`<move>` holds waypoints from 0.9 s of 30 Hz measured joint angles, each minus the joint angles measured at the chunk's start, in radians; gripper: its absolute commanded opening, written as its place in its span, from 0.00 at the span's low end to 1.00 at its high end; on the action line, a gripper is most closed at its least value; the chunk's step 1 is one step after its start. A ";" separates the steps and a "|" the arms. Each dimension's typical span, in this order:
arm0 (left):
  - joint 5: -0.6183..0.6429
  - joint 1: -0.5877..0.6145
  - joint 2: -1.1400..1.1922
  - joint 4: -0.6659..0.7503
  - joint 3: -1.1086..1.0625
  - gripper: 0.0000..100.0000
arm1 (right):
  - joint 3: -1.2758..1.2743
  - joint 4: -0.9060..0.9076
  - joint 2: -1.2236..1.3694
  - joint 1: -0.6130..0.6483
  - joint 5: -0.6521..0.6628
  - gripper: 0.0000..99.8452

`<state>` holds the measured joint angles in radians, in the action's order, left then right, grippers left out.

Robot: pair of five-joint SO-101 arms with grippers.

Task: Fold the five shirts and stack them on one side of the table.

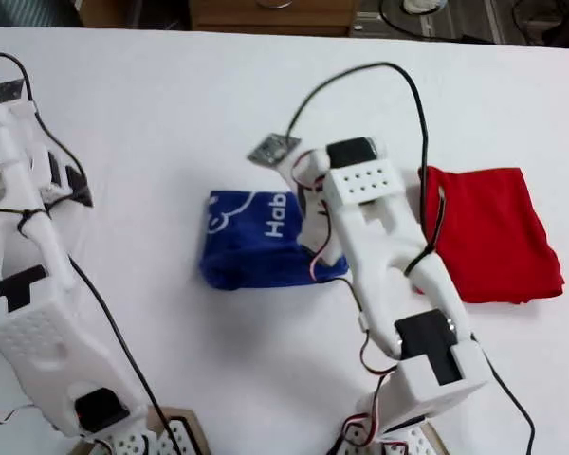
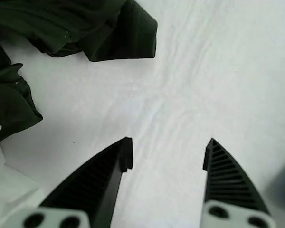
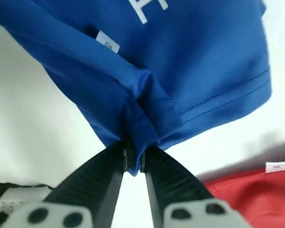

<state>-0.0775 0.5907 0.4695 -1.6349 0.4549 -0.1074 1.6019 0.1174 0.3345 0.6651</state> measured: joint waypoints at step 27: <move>-0.035 0.000 0.000 0.018 0.000 0.26 | 0.064 -0.227 0.044 0.183 -0.114 0.24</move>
<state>-0.1128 0.5907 0.4695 -1.6164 0.4549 -0.0430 1.3748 0.1619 0.5171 0.5516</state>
